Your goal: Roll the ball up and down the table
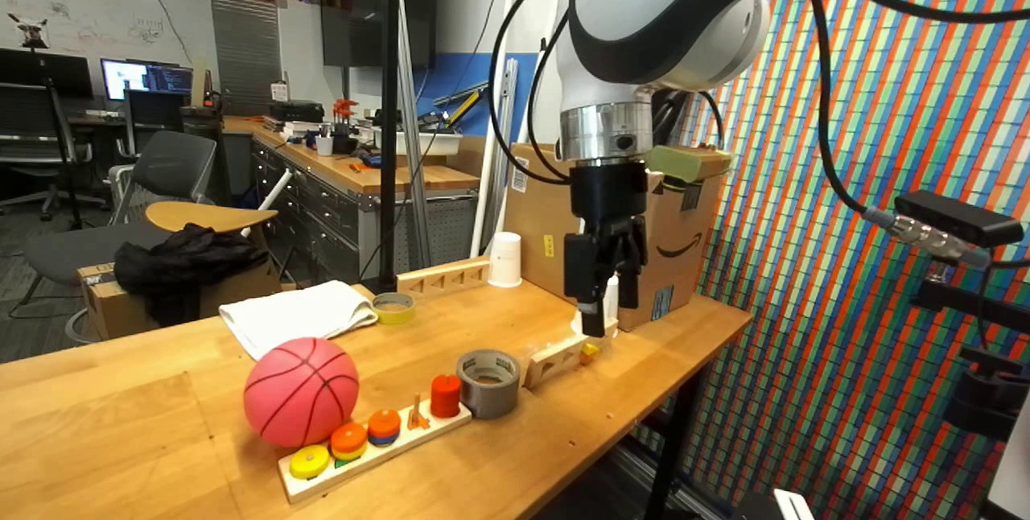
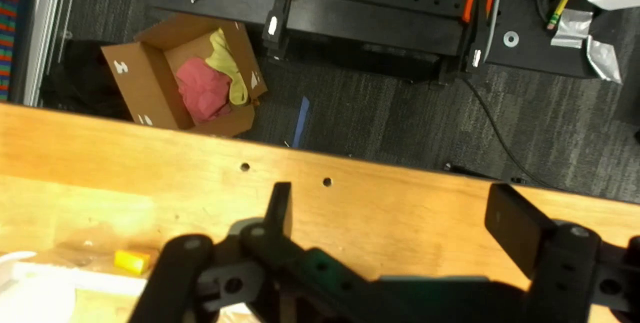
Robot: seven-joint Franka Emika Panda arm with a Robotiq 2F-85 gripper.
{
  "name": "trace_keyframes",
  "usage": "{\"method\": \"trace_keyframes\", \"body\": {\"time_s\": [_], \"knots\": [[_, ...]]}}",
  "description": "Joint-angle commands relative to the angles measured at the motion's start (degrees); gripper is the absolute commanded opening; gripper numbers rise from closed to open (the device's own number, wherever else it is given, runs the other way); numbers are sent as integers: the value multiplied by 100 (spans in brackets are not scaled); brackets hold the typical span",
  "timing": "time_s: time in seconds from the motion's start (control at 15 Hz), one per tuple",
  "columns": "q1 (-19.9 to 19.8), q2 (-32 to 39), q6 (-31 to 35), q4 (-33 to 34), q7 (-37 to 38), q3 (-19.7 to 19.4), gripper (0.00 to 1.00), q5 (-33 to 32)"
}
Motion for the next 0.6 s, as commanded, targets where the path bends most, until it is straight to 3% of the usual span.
{"method": "trace_keyframes", "body": {"time_s": [0.0,0.33,0.53], "knots": [[295,55,700,-28,-164,129,100,416],[749,346,1736,-9,-472,314,100,1016],[1129,545,2035,113,-740,498,100,1417]]}}
